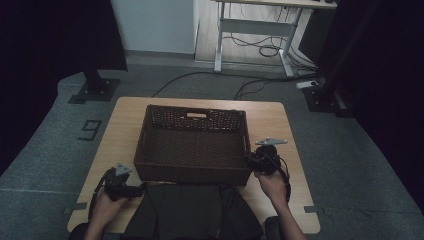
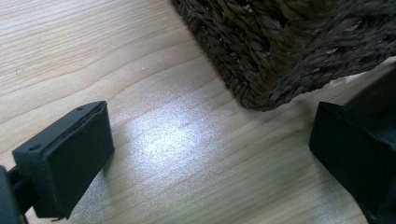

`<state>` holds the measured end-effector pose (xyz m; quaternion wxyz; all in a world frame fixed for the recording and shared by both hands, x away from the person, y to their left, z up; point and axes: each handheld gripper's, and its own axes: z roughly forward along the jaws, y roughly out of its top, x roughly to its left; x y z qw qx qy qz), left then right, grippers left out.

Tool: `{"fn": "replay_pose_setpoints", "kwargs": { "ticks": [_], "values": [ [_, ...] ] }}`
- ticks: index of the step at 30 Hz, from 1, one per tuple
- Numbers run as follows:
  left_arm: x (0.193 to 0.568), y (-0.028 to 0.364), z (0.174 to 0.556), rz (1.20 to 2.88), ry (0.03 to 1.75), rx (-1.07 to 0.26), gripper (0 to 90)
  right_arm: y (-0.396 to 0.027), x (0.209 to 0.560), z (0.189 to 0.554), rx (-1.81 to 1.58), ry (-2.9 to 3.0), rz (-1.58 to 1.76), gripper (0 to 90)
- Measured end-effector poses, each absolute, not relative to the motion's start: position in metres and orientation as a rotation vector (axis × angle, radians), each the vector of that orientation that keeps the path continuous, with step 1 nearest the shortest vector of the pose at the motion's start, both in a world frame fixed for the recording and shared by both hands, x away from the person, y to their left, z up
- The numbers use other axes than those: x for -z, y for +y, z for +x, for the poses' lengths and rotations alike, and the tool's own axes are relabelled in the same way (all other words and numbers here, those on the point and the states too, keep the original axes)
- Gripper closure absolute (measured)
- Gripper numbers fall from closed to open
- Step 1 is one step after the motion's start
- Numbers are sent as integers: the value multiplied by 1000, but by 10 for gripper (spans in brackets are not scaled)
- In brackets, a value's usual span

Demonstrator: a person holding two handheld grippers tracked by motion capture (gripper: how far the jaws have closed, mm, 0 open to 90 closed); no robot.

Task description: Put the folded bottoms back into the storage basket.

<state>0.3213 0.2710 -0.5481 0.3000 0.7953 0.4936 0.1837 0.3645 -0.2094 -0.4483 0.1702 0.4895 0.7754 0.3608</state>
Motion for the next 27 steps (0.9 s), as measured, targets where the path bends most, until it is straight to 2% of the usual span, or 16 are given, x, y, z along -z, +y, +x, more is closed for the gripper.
{"fn": "replay_pose_setpoints", "kwargs": {
  "ticks": [6,14,19,27],
  "values": [
    [548,271,321,2115,1306,-485,0,-212,448,366,-1066,2202,1384,632],
    [548,278,319,2123,1288,-479,0,-223,440,366,-1097,2174,1340,287],
    [548,285,319,2152,1231,-458,0,-235,438,364,-1109,2127,1347,152],
    [548,291,316,2157,1225,-454,0,-252,442,358,-1132,2063,1341,97]
  ]
}}
